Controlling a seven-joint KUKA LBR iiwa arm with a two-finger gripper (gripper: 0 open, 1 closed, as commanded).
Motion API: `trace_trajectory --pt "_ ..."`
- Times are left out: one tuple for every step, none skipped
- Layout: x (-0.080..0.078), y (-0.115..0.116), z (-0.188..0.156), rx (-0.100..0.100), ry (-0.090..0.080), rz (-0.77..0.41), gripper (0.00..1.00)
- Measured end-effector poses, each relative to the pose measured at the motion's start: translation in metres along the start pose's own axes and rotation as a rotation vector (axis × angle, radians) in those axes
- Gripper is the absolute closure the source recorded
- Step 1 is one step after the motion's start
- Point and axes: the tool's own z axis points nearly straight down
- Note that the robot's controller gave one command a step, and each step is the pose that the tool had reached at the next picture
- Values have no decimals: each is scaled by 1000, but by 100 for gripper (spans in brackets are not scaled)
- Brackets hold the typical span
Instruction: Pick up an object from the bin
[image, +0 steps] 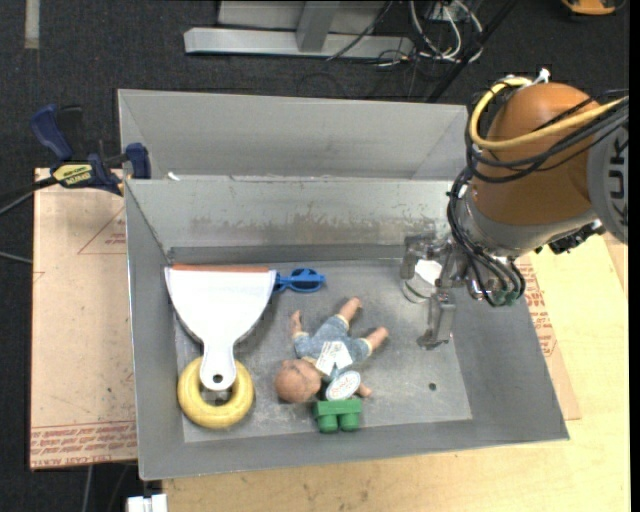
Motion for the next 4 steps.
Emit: trace_trajectory --pt "11 20 55 0 -3 -31 0" --pt "37 64 116 -1 -4 -26 0" --pt "43 75 130 -1 -1 -28 0" --pt "48 84 109 0 8 -71 0"
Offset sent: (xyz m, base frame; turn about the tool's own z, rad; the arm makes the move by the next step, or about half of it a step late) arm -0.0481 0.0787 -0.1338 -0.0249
